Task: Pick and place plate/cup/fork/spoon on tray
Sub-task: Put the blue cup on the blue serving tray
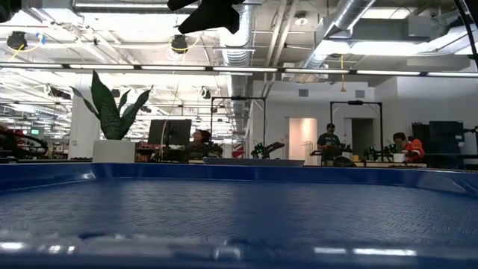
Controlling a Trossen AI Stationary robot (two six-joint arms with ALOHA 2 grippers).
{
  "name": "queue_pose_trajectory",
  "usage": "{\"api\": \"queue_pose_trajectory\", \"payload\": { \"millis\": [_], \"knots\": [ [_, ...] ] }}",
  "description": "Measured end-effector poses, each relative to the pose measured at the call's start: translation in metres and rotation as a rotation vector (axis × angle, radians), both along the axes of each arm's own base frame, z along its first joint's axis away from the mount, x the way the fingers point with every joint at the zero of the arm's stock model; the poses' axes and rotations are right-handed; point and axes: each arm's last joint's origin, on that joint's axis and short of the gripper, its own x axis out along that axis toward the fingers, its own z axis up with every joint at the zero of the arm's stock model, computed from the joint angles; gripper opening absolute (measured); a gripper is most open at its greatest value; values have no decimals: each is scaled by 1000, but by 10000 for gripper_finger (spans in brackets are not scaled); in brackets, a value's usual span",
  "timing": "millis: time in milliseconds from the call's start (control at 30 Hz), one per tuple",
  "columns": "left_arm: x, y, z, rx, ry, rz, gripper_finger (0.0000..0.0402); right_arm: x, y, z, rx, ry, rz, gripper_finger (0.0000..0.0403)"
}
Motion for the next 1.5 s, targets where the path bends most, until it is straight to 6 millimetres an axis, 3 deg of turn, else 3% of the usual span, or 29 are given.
{"api": "queue_pose_trajectory", "payload": {
  "millis": [300, 433, 567, 833, 1033, 1267, 1500],
  "knots": [
    [2, -24, -16, 78, 57, -15, 289, 0, -4, 0, -3, -2, -6, 268],
    [2, -28, -24, 133, 140, -30, 266, 1, -5, 0, -4, -8, -9, 268],
    [2, -30, -31, 196, 220, -61, 203, 2, -5, 2, -6, -24, -6, 268],
    [10, -42, -40, 230, 249, -131, 17, 2, -5, 2, -18, -32, 4, 268],
    [15, -32, -37, 248, 218, 14, 4, 2, -5, 2, -28, -31, 11, 268],
    [11, -7, -5, 387, 134, 237, 0, 3, -9, 2, -53, -32, -27, 268],
    [24, 9, 2, 435, -41, 363, 0, 3, -11, 2, -78, -36, -62, 268]
  ]
}}
